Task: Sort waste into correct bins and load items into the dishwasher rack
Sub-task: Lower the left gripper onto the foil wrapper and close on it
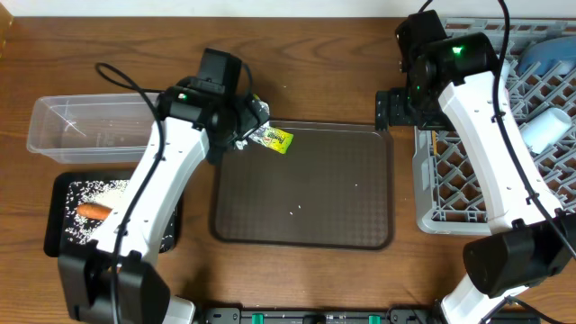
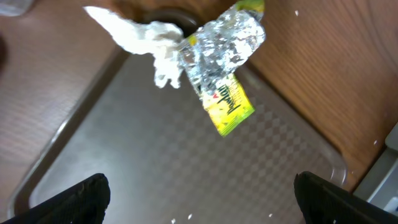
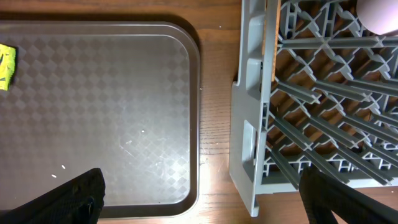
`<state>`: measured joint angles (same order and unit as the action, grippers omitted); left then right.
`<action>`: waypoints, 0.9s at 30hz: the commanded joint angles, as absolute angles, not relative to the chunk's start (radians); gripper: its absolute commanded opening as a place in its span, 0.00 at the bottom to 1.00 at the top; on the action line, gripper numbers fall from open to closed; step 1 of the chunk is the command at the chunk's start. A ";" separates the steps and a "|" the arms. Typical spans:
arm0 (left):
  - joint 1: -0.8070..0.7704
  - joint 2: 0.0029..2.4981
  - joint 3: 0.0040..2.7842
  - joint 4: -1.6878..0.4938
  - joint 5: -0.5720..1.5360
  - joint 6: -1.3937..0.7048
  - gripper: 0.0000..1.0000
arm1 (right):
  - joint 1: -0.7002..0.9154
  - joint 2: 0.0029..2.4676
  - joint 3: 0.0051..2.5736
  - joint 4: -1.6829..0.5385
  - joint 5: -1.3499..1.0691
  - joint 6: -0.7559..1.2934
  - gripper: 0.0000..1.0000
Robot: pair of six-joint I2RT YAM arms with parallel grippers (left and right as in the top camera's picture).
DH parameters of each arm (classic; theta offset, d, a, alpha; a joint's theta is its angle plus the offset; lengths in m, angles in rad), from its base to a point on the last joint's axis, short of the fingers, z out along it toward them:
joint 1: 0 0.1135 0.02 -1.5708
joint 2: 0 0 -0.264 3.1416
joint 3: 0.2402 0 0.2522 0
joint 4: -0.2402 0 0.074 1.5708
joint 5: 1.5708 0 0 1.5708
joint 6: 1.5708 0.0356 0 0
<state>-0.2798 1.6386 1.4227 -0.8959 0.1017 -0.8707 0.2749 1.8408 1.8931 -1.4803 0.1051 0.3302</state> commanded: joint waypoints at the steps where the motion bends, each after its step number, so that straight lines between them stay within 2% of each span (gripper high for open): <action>1: -0.293 1.705 1.441 -0.866 0.097 -0.920 0.98 | 0.276 1.831 1.896 -1.481 0.112 0.344 0.99; 10: -0.307 1.855 1.441 -0.773 0.097 -0.924 0.97 | 0.276 1.831 1.896 -1.481 0.112 0.344 0.99; 15: -0.334 1.926 1.441 -0.719 0.097 -1.021 0.97 | 0.276 1.831 1.896 -1.481 0.112 0.344 0.99; 27: -0.389 2.027 1.441 -0.610 0.093 -1.080 0.97 | 0.276 1.831 1.896 -1.481 0.112 0.344 0.99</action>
